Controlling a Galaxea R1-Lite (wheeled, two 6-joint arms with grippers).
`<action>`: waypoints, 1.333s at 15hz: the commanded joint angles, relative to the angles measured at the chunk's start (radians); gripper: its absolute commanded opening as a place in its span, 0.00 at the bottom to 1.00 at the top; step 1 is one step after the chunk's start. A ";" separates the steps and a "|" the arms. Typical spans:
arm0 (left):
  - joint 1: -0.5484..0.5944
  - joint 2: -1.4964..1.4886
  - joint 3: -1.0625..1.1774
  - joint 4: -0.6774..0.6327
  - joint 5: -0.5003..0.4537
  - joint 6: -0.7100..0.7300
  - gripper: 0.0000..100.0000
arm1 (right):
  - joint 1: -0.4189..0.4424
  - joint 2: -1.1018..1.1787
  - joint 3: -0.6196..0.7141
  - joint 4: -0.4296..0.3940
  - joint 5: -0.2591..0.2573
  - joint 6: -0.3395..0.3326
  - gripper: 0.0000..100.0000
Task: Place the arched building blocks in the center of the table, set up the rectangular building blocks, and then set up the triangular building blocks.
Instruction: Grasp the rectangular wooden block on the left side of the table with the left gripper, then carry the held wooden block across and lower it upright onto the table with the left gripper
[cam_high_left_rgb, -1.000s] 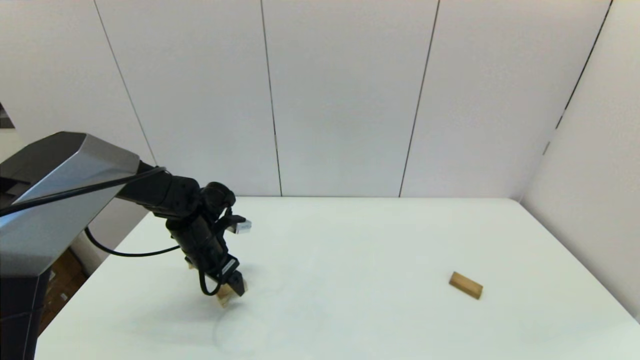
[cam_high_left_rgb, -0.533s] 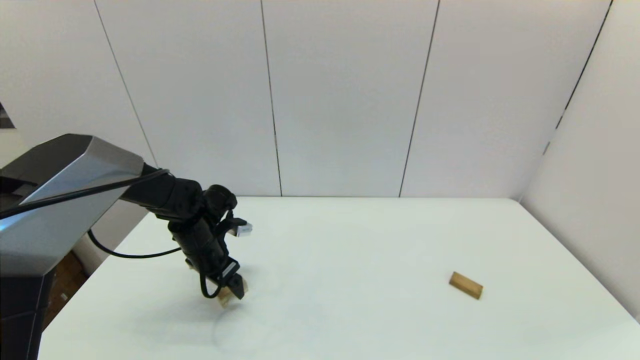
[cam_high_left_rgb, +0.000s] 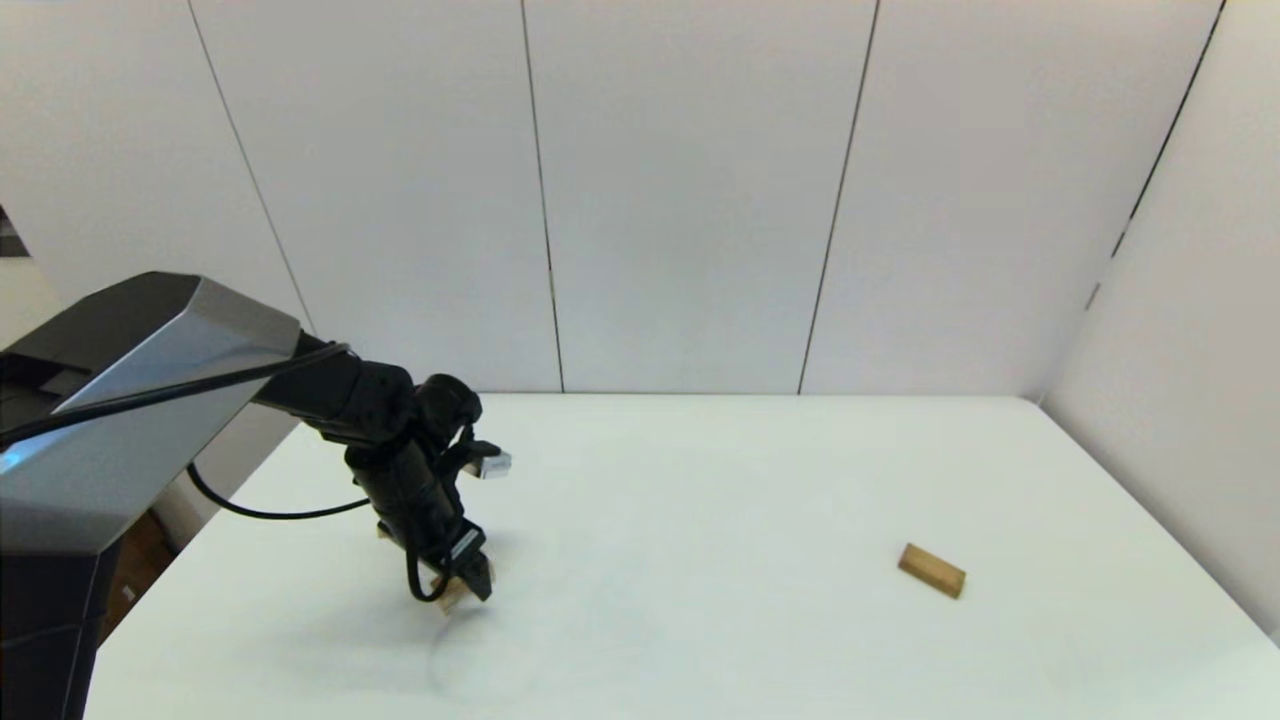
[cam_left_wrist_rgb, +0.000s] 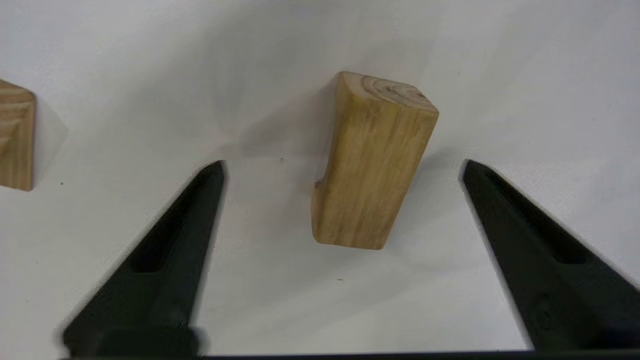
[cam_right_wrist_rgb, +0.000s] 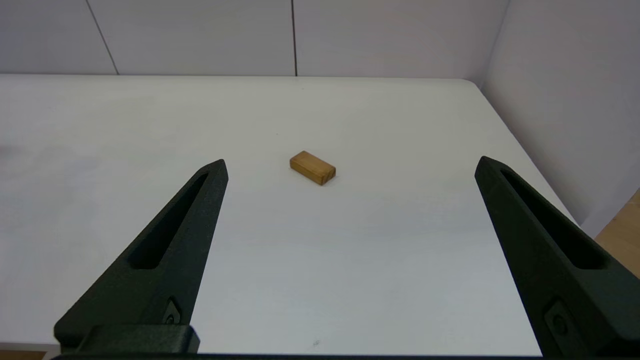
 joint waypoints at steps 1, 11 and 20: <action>-0.007 0.003 -0.003 0.003 0.000 -0.003 0.00 | 0.000 0.000 0.000 0.000 0.000 0.000 1.00; -0.034 -0.043 -0.009 0.003 -0.002 -0.003 0.00 | 0.000 0.000 0.000 0.000 0.000 0.000 1.00; -0.265 -0.097 -0.147 0.067 -0.013 0.245 0.00 | 0.000 0.000 0.000 0.000 0.000 0.000 1.00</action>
